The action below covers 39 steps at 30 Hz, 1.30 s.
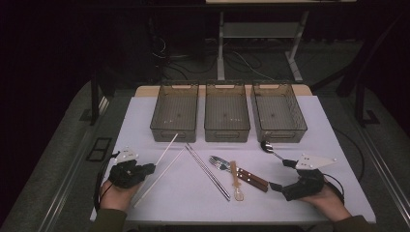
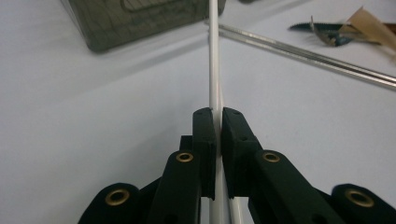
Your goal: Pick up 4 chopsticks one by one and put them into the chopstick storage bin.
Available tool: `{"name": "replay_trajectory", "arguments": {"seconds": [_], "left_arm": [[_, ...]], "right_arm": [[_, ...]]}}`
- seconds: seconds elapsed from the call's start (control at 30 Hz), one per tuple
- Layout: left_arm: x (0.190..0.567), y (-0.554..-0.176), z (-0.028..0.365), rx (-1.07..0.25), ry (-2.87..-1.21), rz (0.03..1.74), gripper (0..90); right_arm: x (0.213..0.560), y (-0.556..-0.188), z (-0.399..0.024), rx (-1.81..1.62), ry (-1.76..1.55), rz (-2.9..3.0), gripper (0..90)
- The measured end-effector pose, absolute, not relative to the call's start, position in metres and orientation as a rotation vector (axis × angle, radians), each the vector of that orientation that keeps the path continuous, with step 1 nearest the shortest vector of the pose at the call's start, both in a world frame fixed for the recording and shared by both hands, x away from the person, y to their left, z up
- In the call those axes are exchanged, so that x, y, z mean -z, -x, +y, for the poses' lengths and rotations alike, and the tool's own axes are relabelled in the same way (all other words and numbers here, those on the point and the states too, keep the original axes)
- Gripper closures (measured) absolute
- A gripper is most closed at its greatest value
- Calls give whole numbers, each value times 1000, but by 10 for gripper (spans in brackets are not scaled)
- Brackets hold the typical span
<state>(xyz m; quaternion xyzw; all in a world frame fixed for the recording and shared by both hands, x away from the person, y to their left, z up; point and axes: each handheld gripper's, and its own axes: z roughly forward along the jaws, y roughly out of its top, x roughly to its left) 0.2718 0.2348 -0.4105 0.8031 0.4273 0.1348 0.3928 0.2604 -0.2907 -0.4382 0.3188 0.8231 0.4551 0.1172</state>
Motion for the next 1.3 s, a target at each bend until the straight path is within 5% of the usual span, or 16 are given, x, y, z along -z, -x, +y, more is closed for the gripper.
{"name": "replay_trajectory", "arguments": {"seconds": [1.3], "left_arm": [[352,-296,223,-430,-1863,951,845]], "right_arm": [[439,-261,-291,-1334,-946,2406,25]]}}
